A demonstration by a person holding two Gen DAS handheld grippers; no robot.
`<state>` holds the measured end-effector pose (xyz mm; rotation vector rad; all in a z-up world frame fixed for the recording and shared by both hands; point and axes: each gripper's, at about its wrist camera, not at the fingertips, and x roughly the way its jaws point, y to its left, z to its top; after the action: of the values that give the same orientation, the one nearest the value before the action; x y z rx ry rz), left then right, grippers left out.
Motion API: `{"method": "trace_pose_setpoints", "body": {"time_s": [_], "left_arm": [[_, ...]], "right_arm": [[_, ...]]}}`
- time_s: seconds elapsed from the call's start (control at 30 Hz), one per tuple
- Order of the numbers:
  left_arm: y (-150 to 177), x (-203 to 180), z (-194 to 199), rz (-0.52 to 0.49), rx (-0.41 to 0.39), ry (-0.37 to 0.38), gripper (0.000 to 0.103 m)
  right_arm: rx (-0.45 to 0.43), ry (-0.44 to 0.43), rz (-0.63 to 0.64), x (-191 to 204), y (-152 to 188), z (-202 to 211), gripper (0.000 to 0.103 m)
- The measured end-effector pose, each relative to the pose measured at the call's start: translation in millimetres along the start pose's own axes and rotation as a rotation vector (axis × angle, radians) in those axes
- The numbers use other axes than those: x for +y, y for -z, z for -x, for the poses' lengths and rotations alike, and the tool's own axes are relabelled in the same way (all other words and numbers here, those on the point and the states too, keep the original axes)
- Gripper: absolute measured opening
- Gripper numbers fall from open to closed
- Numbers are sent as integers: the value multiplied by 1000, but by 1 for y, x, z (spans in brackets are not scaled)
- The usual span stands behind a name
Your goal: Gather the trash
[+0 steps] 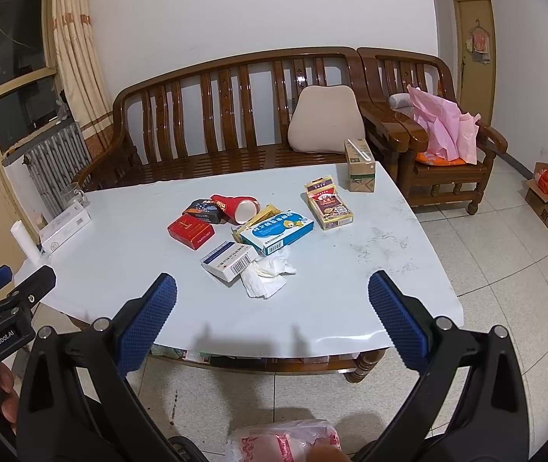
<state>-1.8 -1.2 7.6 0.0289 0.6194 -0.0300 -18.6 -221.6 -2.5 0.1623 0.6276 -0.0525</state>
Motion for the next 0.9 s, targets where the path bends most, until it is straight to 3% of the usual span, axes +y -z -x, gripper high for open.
{"method": "trace_pose_setpoints", "body": {"time_s": [0.9], "left_arm": [[2,0,0,0,5,-1,96]], "right_arm": [[0,-2,-5,0,0,1,98]]}}
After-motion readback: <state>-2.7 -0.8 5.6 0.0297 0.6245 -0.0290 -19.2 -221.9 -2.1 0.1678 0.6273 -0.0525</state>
